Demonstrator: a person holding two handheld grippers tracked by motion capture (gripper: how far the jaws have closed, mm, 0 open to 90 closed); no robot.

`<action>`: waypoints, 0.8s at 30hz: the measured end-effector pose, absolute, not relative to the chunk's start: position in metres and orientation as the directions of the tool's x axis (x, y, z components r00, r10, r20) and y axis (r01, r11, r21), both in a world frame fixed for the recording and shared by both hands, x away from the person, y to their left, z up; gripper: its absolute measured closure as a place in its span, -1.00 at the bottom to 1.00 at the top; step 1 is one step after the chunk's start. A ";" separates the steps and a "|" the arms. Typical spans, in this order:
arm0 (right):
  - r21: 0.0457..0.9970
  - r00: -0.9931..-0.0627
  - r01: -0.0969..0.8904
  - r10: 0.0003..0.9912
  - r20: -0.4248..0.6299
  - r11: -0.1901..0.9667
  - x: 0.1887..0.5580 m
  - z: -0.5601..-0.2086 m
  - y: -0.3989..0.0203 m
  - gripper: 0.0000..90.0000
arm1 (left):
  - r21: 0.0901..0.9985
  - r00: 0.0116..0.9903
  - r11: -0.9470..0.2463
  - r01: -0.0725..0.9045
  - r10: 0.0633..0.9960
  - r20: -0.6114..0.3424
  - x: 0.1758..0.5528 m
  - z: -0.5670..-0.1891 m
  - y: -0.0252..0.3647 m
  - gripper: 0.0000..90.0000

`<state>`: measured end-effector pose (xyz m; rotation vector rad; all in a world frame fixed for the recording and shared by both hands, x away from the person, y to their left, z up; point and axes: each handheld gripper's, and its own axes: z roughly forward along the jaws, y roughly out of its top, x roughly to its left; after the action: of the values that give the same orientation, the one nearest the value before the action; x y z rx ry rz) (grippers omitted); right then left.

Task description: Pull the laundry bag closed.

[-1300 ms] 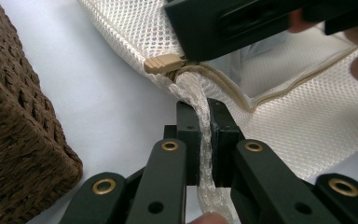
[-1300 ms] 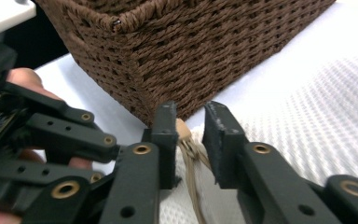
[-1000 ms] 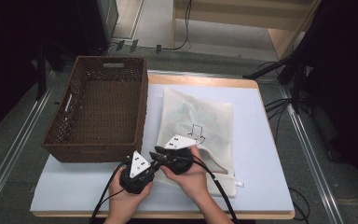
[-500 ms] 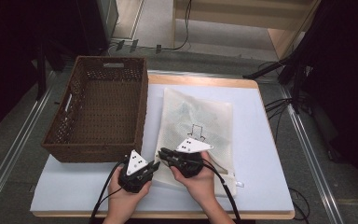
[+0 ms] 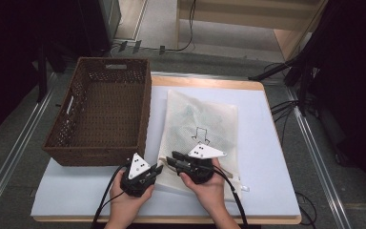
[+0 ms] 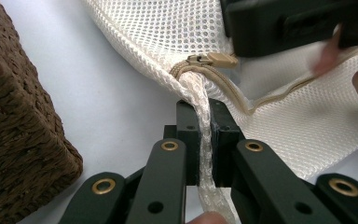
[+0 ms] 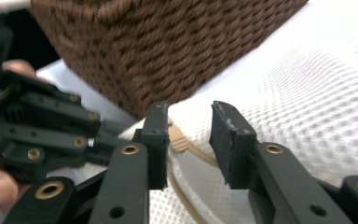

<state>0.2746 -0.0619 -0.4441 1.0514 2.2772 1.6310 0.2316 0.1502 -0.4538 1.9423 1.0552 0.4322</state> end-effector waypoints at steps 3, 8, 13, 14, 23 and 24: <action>0.861 -0.726 0.491 0.608 0.321 0.132 0.275 -0.444 -0.066 0.56 | 0.817 0.585 -0.275 0.507 0.806 -0.092 0.231 -0.454 0.150 0.91; 0.849 -0.679 0.514 0.661 0.318 0.119 0.270 -0.448 -0.067 0.75 | 0.816 0.579 -0.266 0.513 0.809 -0.099 0.230 -0.457 0.151 0.91; 0.819 -0.663 0.568 0.633 0.398 0.079 0.269 -0.453 -0.066 0.61 | 0.818 0.578 -0.265 0.511 0.810 -0.099 0.230 -0.457 0.151 0.91; 0.811 -0.658 0.581 0.626 0.418 0.069 0.269 -0.453 -0.066 0.57 | 0.818 0.578 -0.265 0.510 0.810 -0.099 0.230 -0.457 0.151 0.91; 0.755 -0.602 0.655 0.621 0.502 0.025 0.273 -0.456 -0.066 0.48 | 0.827 0.583 -0.263 0.497 0.807 -0.094 0.229 -0.457 0.151 0.91; 0.754 -0.600 0.656 0.621 0.504 0.022 0.273 -0.457 -0.067 0.50 | 0.827 0.582 -0.262 0.497 0.808 -0.094 0.229 -0.457 0.151 0.91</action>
<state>0.2734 -0.0667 -0.4568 1.4190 2.2682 1.7077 0.2294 0.1513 -0.4571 1.9255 1.0470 0.4413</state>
